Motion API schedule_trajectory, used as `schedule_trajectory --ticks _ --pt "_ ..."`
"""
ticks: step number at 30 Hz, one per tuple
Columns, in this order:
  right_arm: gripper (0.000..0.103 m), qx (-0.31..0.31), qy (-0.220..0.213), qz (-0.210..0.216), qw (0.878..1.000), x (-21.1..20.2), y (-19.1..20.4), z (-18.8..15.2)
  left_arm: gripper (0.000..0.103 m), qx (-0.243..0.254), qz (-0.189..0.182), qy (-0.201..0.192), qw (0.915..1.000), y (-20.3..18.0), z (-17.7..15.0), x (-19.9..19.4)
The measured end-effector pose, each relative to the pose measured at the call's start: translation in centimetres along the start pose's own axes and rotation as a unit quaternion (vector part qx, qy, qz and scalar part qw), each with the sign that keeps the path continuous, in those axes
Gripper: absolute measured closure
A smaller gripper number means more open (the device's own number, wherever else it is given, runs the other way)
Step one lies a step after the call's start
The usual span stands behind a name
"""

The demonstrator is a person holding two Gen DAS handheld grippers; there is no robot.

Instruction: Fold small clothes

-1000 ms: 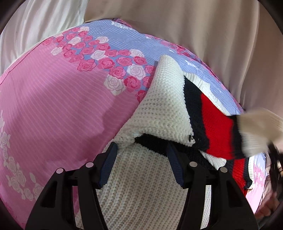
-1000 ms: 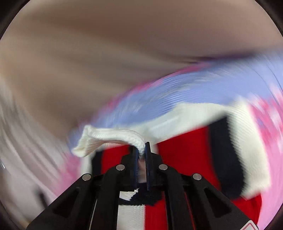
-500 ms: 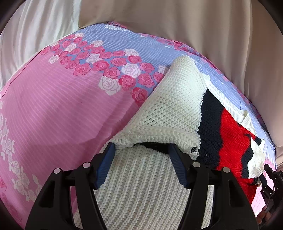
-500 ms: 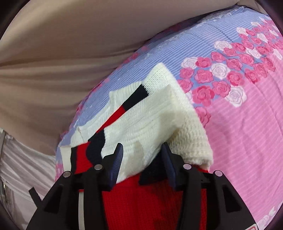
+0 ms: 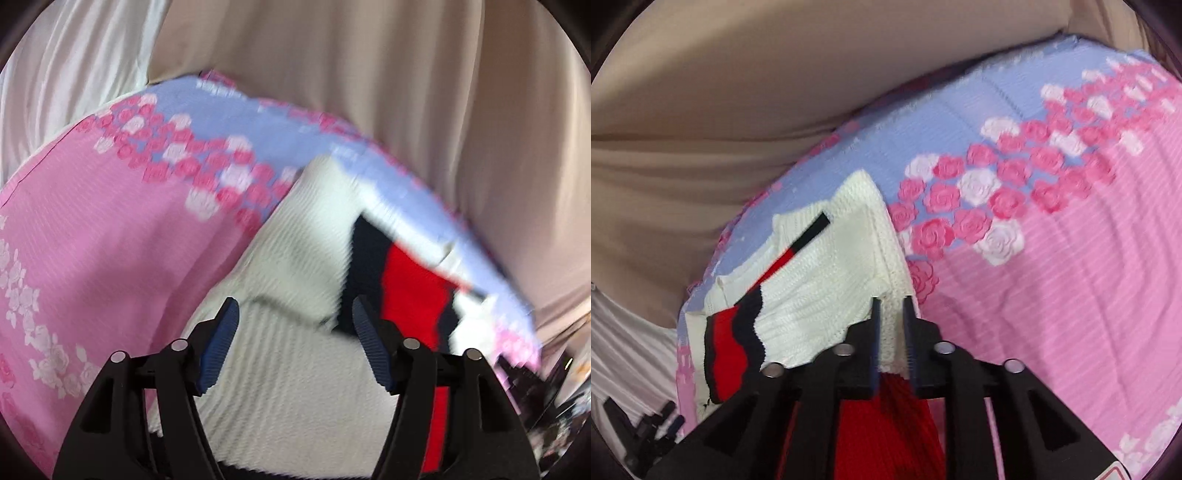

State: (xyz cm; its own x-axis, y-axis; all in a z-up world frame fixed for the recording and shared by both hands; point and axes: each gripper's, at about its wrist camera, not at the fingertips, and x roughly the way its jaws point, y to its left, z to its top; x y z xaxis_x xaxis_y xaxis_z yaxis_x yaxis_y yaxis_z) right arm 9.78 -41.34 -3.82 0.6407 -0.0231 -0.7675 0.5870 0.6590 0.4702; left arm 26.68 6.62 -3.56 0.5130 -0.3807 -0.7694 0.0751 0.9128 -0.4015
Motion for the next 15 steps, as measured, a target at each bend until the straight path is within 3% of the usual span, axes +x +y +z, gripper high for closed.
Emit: schedule_trajectory --ticks 3,5,7,8,9,10,11,13,15 --pt "0.053 -0.029 0.001 -0.005 1.000 0.7 1.3 1.2 0.038 0.010 0.000 0.002 0.9999 -1.4 3.3 2.6" --pt "0.043 -0.052 0.005 -0.022 0.998 2.6 2.7 2.2 0.038 0.028 0.026 0.004 0.9993 -2.3 5.2 6.0" --pt "0.041 -0.073 0.011 -0.035 0.997 4.0 2.6 2.5 0.042 0.040 0.046 0.017 0.9980 -2.7 6.0 9.2" --pt "0.043 -0.087 0.023 -0.041 0.995 5.6 3.4 2.4 0.058 0.046 0.059 0.028 0.9968 -2.7 6.2 10.9" --pt "0.063 -0.103 0.041 -0.048 0.993 7.2 3.8 2.3 0.069 0.053 0.078 0.047 0.9944 -2.5 6.3 12.8" --pt "0.079 -0.121 0.045 -0.063 0.990 7.7 4.1 2.2 0.073 0.053 0.088 0.049 0.9934 -2.3 6.4 13.6" --pt "0.089 -0.128 0.038 -0.058 0.989 7.4 4.1 2.3 0.083 0.053 0.091 0.034 0.9938 -2.3 6.5 13.5" --pt "0.091 -0.120 -0.002 -0.019 0.993 4.9 4.4 3.1 0.087 0.054 0.091 0.019 0.9942 -2.4 7.5 12.8" --pt "0.093 -0.110 -0.040 -0.008 0.993 3.3 4.0 3.9 0.091 0.058 0.110 -0.004 0.9922 -2.4 8.4 12.4"
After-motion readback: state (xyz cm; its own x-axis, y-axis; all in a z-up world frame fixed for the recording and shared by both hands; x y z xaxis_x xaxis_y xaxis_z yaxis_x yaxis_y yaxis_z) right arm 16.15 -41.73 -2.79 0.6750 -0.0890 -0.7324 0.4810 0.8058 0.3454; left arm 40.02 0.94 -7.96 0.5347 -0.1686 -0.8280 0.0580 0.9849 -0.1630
